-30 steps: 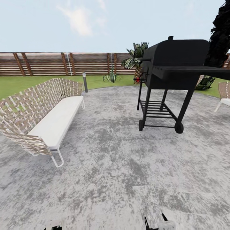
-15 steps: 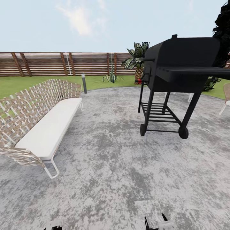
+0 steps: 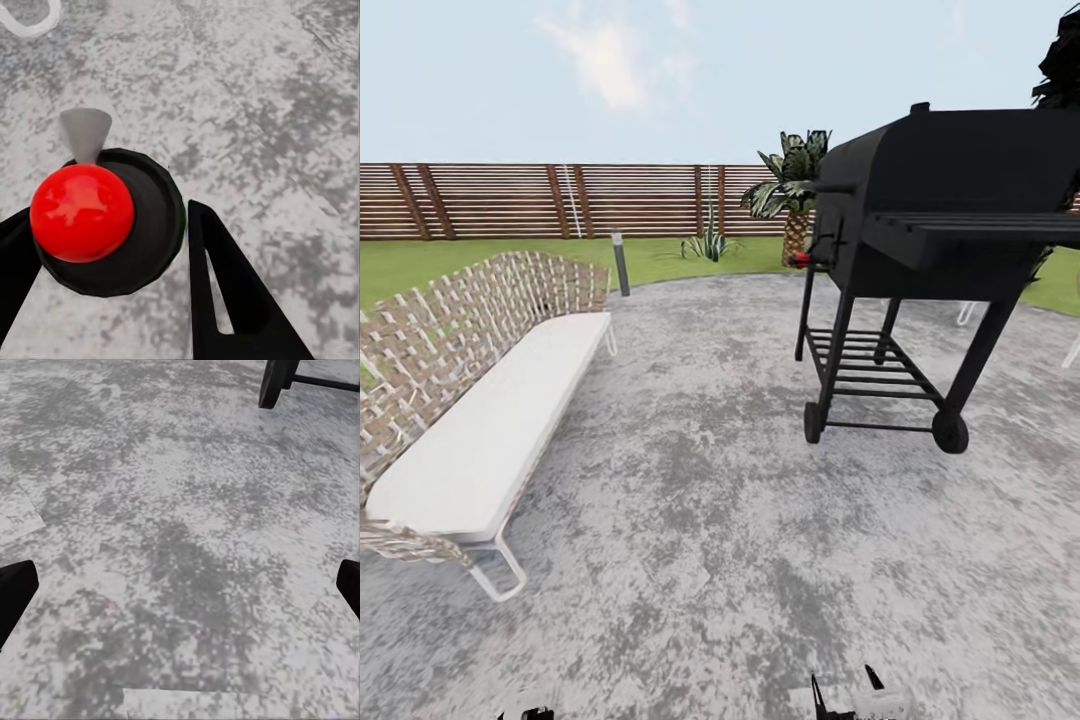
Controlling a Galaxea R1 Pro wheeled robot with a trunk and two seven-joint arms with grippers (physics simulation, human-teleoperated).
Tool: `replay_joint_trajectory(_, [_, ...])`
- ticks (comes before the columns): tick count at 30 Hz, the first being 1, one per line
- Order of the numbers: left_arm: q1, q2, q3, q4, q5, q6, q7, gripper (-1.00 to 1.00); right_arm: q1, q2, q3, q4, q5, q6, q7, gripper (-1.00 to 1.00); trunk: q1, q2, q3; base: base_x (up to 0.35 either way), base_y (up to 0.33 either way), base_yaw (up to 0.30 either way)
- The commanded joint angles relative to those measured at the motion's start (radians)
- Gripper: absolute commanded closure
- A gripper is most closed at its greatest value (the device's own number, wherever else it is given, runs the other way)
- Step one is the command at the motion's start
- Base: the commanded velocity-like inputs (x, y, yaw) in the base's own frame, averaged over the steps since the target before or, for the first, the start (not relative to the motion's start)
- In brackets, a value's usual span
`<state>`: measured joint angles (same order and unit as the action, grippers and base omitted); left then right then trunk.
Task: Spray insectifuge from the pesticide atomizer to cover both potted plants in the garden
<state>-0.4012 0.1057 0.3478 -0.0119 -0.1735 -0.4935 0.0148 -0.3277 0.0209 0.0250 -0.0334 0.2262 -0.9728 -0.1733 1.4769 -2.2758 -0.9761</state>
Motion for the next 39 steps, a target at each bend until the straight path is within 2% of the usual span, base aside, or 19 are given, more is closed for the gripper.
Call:
replay_joint_trajectory(1, [-0.001,0.000,0.008,0.001,-0.011,-0.004,0.002,1.00,-0.001,0.001,0.000,-0.001,0.007,-0.001,-0.011,-1.00,0.000,0.000,-0.001,0.340,0.000,0.000])
replay_joint_trajectory(33, [-0.001,0.000,0.008,0.001,-0.011,-0.004,0.002,1.00,-0.001,-0.004,0.004,0.007,0.012,0.000,-0.006,-1.00,0.000,0.000,-0.001,0.340,0.000,0.000])
replay_joint_trajectory(39, [-0.001,0.000,0.008,0.001,-0.011,-0.004,0.002,1.00,-0.001,-0.004,0.004,0.007,0.012,0.000,-0.006,-1.00,0.000,0.000,-0.001,0.340,0.000,0.173])
